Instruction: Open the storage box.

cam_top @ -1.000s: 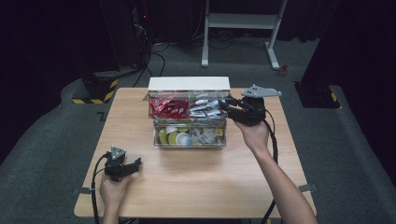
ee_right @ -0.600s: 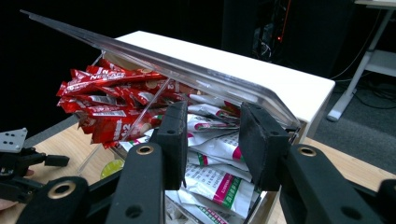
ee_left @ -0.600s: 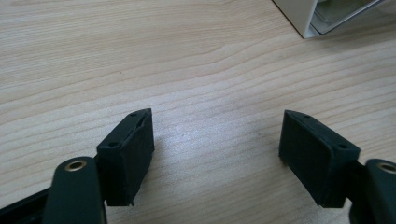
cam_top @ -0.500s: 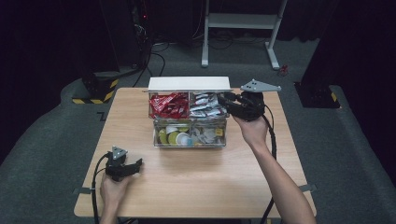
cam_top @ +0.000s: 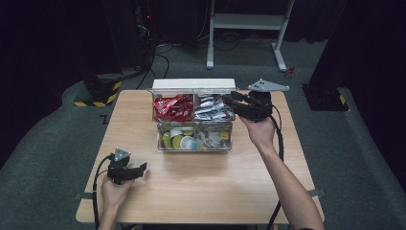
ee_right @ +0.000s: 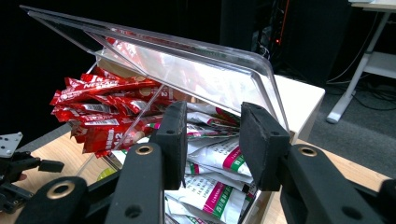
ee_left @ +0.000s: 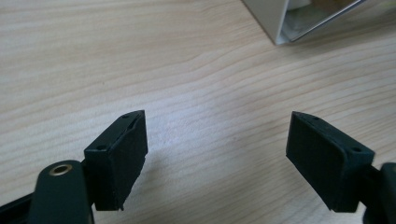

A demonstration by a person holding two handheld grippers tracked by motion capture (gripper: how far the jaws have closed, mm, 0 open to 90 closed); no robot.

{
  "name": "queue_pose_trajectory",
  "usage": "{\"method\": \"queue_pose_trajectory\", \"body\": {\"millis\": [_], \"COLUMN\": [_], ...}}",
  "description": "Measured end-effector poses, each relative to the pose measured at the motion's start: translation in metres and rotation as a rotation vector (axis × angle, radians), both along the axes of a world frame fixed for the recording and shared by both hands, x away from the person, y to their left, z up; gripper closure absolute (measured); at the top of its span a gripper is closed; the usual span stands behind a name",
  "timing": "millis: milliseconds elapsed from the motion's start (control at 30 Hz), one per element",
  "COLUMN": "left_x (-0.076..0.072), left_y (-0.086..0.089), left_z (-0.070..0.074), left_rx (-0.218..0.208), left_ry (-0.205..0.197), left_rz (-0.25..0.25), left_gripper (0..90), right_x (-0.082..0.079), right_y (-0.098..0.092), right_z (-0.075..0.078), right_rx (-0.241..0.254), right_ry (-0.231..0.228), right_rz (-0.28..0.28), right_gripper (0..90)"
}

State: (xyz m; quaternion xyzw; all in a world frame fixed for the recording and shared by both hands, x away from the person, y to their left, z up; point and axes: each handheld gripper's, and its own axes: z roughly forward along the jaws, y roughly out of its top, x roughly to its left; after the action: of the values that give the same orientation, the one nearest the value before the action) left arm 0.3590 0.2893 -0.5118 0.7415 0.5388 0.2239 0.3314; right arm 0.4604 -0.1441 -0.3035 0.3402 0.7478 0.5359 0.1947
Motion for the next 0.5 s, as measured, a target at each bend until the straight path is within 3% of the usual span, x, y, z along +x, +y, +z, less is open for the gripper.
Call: {"method": "queue_pose_trajectory", "body": {"millis": [367,433,500], "left_x": [-0.005,-0.006,-0.006], "left_y": [-0.008,-0.008,-0.008], "left_z": [0.015,0.018,0.019], "left_rx": [-0.022,-0.055,-0.060], "left_ry": [-0.054,-0.059,-0.059], "left_rz": [-0.066,-0.068,-0.069], "left_gripper": [23.8,23.9,23.8], "right_x": [0.001,0.001,0.001], "right_y": [0.001,0.001,0.001], "right_z": [0.002,0.002,0.002], "right_rx": [0.002,0.014,0.014], "right_ry": [0.008,0.012,0.011], "right_rz": [-0.009,-0.011,-0.013], "right_gripper": [61.3,61.3,61.3]}}
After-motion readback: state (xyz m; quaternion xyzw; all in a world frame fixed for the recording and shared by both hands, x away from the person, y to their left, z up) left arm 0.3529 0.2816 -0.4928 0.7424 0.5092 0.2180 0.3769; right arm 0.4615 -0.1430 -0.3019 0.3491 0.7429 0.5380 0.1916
